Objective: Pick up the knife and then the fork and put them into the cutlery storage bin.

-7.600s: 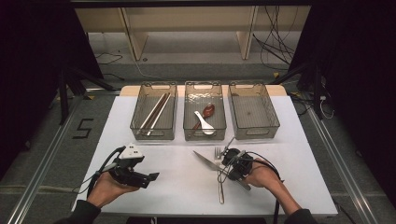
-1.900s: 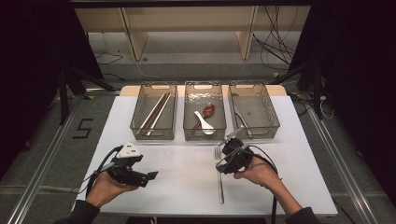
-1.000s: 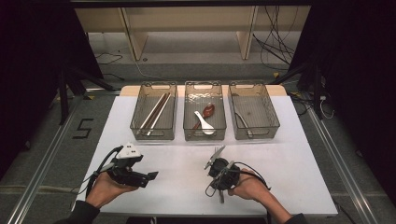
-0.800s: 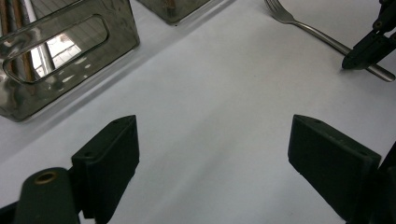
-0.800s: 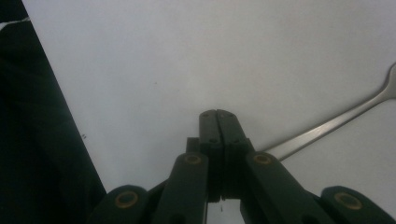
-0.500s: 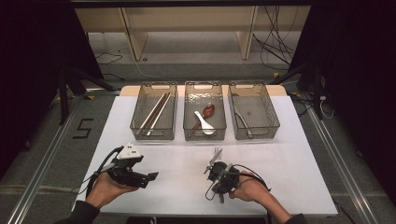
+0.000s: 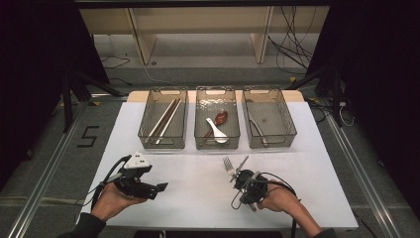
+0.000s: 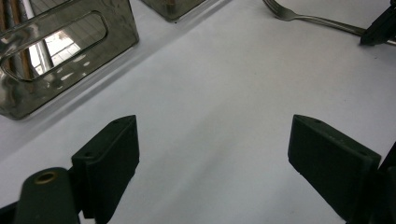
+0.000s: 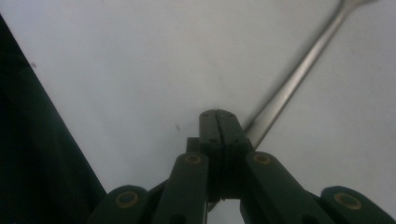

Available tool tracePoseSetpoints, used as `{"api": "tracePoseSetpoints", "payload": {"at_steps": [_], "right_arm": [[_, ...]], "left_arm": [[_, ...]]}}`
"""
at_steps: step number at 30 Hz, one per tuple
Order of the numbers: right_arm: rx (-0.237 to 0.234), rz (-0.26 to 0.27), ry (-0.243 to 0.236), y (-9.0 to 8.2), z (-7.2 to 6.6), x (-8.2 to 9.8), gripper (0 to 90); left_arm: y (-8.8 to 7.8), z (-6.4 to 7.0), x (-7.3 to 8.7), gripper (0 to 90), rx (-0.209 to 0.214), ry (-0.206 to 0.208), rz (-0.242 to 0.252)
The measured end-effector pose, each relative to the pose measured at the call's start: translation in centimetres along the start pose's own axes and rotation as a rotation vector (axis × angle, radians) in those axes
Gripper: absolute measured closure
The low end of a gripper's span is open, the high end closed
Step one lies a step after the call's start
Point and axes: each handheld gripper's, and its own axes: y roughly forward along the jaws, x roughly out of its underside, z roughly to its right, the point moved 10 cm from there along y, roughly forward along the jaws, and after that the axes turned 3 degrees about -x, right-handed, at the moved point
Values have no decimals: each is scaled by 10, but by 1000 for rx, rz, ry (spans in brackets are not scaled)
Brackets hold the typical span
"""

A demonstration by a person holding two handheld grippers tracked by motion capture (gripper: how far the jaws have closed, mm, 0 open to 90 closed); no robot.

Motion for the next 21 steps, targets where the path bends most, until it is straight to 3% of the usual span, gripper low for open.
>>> {"api": "tracePoseSetpoints", "payload": {"at_steps": [11,16,21], "right_arm": [[39,-17,86,-9,31,17,900],[20,-13,107,-10,37,18,900],[9,57,106,-24,36,4,788]], "left_arm": [[2,0,-1,161,1,0,-1],[1,0,0,161,-2,2,-2],[0,-1,0,161,-4,2,-2]]}}
